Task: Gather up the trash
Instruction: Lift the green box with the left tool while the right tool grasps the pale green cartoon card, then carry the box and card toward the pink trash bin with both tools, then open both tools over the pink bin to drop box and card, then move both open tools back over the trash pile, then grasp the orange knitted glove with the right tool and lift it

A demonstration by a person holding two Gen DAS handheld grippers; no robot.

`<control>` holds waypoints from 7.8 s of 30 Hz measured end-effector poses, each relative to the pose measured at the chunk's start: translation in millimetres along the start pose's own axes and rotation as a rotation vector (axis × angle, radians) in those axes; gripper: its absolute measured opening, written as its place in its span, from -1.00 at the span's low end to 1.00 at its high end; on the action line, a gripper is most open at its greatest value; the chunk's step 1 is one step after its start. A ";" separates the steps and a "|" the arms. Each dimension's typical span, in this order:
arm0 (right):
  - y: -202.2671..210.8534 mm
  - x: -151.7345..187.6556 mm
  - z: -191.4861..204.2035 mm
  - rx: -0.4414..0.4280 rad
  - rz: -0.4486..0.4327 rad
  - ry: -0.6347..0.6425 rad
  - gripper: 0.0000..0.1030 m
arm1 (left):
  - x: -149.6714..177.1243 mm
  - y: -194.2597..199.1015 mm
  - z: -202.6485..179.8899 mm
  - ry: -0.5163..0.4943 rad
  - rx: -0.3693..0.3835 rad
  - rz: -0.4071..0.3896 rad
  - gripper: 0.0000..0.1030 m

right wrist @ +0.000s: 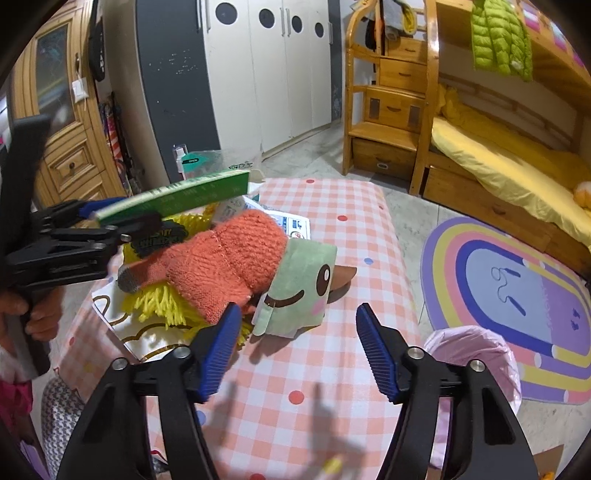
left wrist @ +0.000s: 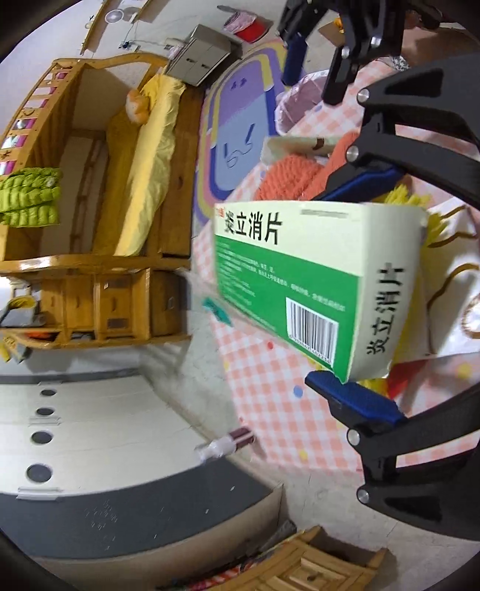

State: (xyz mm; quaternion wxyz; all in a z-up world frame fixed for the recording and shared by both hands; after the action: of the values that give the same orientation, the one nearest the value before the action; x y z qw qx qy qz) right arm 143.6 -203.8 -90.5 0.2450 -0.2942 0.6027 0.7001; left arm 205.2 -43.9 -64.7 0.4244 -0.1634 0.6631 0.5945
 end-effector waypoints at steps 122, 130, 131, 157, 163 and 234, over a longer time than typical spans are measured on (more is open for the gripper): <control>151.1 78.1 -131.6 0.228 -0.197 -0.252 -0.94 | 7.7 44.2 -212.1 -0.091 0.355 -0.039 -0.58; 112.2 114.9 -188.7 0.288 -0.082 -0.350 -0.93 | 3.5 -15.1 -276.0 -0.155 0.437 0.062 -0.56; 108.3 118.3 -191.6 0.291 -0.073 -0.353 -0.93 | 3.1 -23.2 -283.4 -0.163 0.442 0.073 -0.56; 123.1 103.8 -181.1 0.244 -0.120 -0.363 -0.64 | -4.6 -6.3 -226.6 -0.077 0.308 0.043 0.06; 137.9 81.8 -133.5 0.173 -0.152 -0.305 -0.53 | 7.7 27.8 -187.1 -0.060 0.223 0.011 0.07; 77.9 -8.1 -12.2 0.065 -0.157 -0.015 -0.74 | 35.6 38.2 7.2 0.122 -0.157 0.054 0.59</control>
State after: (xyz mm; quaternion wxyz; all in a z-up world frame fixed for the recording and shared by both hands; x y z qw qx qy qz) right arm 96.3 -227.8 -31.5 0.3129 -0.3271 0.5983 0.6611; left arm 159.5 -17.9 -66.3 0.3531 -0.2143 0.6433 0.6446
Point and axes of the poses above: each gripper's, at about its wrist camera, not at the fingertips, and y roughly against the way its jaws point, z to its left, x to its underside, the point moved 5 cm from there along -y, roughly the way its jaws point, and after that the axes turned 3 degrees about -x, right-handed, at the moved point
